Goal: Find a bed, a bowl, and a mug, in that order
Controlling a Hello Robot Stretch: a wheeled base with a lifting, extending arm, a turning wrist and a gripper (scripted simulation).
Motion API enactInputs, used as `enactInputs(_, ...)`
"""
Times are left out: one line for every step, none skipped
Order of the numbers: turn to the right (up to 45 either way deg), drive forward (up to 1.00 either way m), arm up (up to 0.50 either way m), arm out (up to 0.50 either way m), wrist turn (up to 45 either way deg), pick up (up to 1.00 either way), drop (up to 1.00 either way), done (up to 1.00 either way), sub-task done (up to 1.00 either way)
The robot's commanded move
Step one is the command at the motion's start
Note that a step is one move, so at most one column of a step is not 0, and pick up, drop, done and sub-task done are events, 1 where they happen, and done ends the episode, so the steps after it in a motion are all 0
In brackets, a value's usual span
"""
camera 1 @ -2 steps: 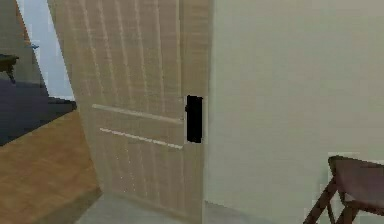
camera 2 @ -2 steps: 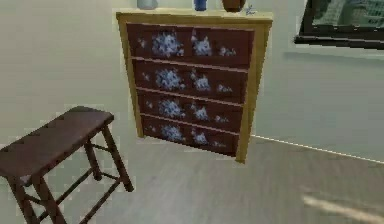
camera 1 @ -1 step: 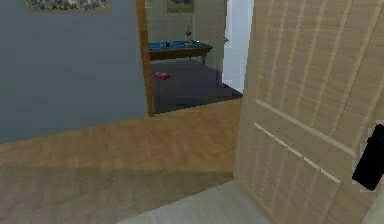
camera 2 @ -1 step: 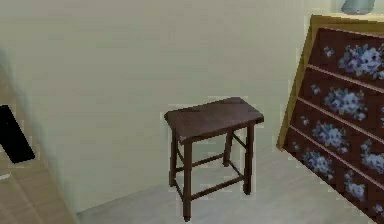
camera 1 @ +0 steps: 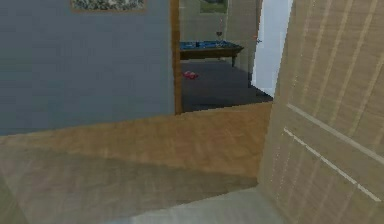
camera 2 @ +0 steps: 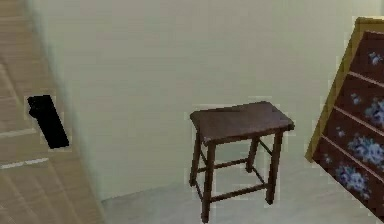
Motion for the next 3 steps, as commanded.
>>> enactInputs(-3.0,0.00,0.00,0.00,0.0,0.00,0.00,0.00,0.00)
enactInputs(0.0,1.00,0.00,0.00,0.0,0.00,0.00,0.00,0.00)
enactInputs(0.0,0.55,0.00,0.00,0.0,0.00,0.00,0.00,0.00)
